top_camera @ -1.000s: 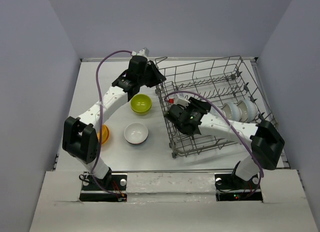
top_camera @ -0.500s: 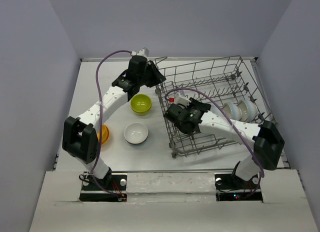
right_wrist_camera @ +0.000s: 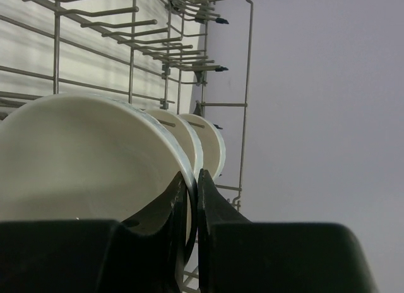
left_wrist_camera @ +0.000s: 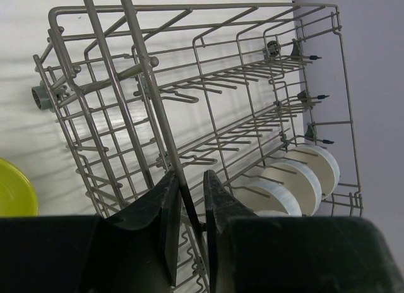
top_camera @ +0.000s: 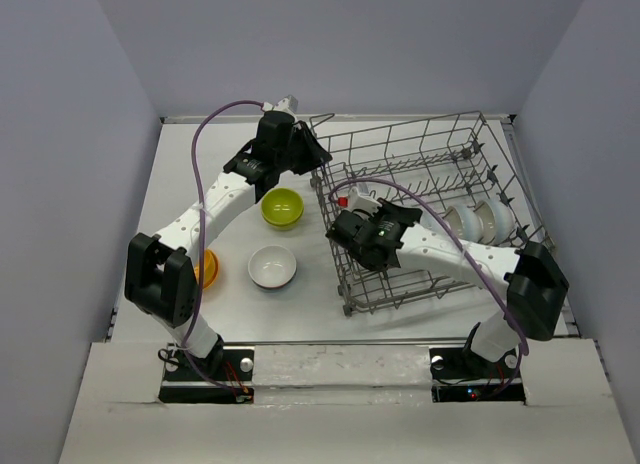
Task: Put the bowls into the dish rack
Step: Insert the bowl into the dish rack.
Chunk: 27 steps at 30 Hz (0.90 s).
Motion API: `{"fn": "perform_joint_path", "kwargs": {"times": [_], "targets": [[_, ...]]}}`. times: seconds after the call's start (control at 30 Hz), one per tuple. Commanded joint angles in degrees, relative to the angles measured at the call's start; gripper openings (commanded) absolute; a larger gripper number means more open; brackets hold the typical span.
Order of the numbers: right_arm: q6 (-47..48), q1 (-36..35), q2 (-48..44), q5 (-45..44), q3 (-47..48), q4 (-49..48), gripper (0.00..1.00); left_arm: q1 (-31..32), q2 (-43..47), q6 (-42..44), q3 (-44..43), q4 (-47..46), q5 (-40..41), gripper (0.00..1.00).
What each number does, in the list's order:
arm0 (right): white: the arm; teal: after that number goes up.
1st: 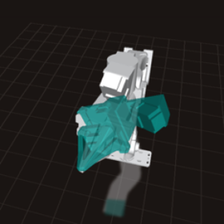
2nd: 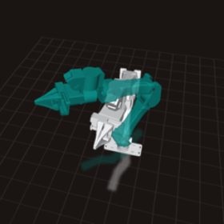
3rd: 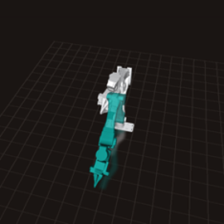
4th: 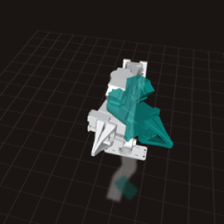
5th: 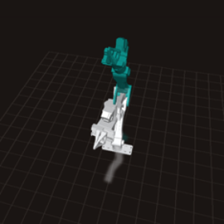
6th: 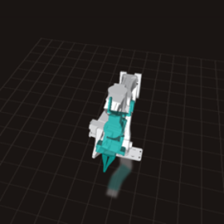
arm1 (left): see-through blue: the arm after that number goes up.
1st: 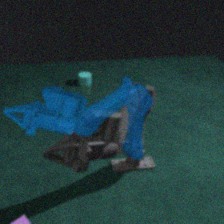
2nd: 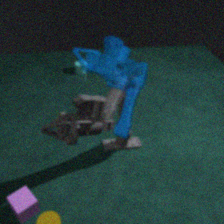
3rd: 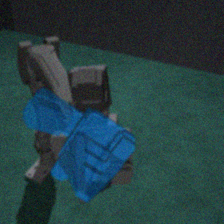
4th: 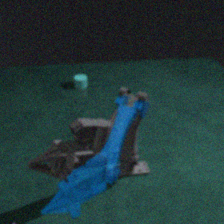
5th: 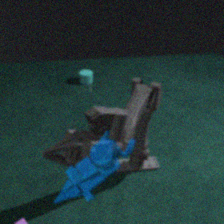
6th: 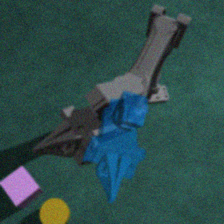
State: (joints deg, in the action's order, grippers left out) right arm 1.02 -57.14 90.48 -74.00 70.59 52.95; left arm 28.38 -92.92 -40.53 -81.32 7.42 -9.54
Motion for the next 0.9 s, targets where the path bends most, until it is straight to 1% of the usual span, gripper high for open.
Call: {"fn": "perform_joint_path", "kwargs": {"times": [0.0,0.13,0.23,0.33,0.63,0.87], "targets": [[2.3,-1.0,1.0,-3.8,-2.6,-3.1,0.01,-1.4,4.2,3.5,-1.8,-4.2,1.0,0.0],[3.9,-1.0,1.1,-8.2,-3.7,-3.5,0.01,-1.4,4.1,3.4,-1.6,-4.3,1.0,0.0],[5.0,-1.0,1.0,-8.8,-4.9,-4.9,0.01,-1.4,4.1,3.4,-1.7,-4.2,1.0,0.0],[7.1,-1.0,1.3,-11.9,-6.5,-7.3,0.01,-1.4,4.2,3.4,-1.7,-4.2,1.0,0.0],[10.5,-1.0,1.3,-15.3,-8.9,-9.7,0.01,-1.4,4.1,3.4,-2.0,-4.1,0.8,0.0],[12.4,-1.0,1.6,-15.7,-10.9,-12.1,0.01,-1.4,4.6,3.4,-1.4,-4.3,0.8,0.0]]}}
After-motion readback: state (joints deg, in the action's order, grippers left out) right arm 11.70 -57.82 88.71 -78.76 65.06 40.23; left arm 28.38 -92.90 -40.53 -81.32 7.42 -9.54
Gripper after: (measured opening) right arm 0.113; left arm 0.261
